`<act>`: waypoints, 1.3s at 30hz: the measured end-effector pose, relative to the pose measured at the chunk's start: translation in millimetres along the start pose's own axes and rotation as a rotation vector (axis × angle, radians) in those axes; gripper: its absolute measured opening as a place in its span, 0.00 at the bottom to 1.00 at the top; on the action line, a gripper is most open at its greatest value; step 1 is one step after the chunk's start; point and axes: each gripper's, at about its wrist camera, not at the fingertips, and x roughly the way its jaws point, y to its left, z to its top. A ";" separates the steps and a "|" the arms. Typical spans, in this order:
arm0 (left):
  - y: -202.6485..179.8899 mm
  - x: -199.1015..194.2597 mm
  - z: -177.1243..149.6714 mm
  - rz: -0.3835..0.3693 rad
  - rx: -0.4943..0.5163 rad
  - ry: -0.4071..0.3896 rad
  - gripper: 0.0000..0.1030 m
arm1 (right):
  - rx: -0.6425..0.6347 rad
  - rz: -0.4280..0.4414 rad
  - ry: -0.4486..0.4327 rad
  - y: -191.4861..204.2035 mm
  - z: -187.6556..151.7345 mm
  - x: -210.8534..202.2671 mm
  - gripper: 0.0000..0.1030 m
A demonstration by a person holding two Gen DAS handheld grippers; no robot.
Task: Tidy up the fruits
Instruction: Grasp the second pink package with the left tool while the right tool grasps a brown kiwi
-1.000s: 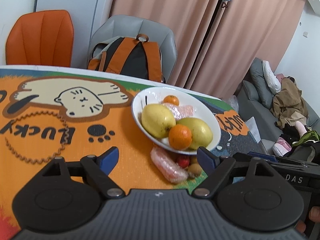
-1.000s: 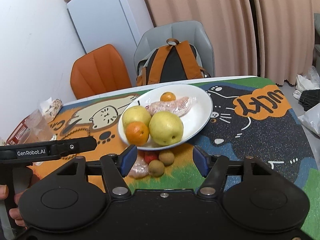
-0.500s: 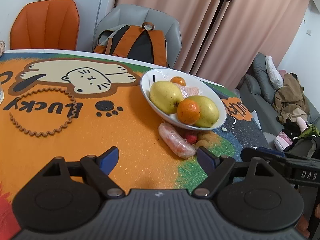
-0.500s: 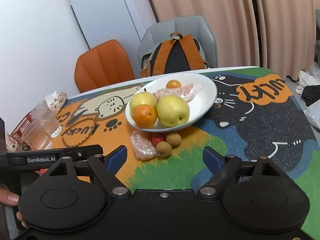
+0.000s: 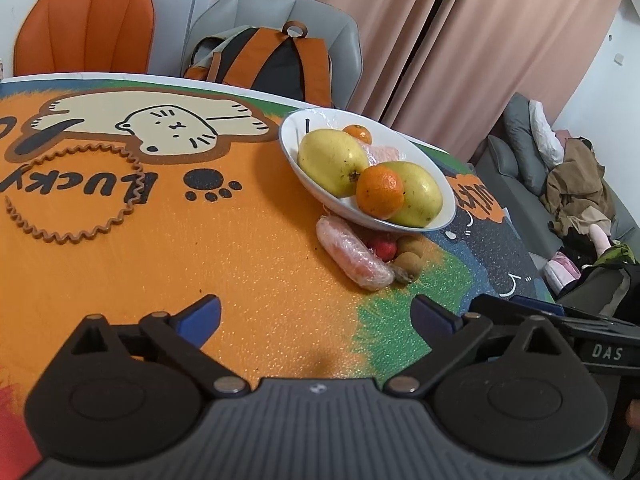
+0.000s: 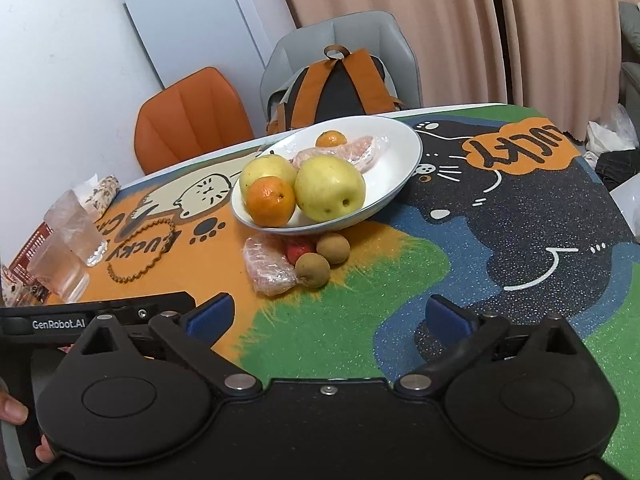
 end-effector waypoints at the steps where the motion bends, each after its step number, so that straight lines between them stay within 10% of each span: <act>1: 0.4 -0.9 0.1 -0.001 -0.004 -0.006 0.97 | 0.001 0.003 -0.005 0.4 0.4 0.8 1.00; 27: 16.0 9.2 15.5 0.061 -0.052 -0.037 0.92 | -0.005 0.014 0.061 10.3 13.9 60.9 0.25; 39: -12.4 34.5 26.6 0.042 0.005 -0.030 0.84 | 0.019 0.026 0.046 -2.5 9.8 43.3 0.24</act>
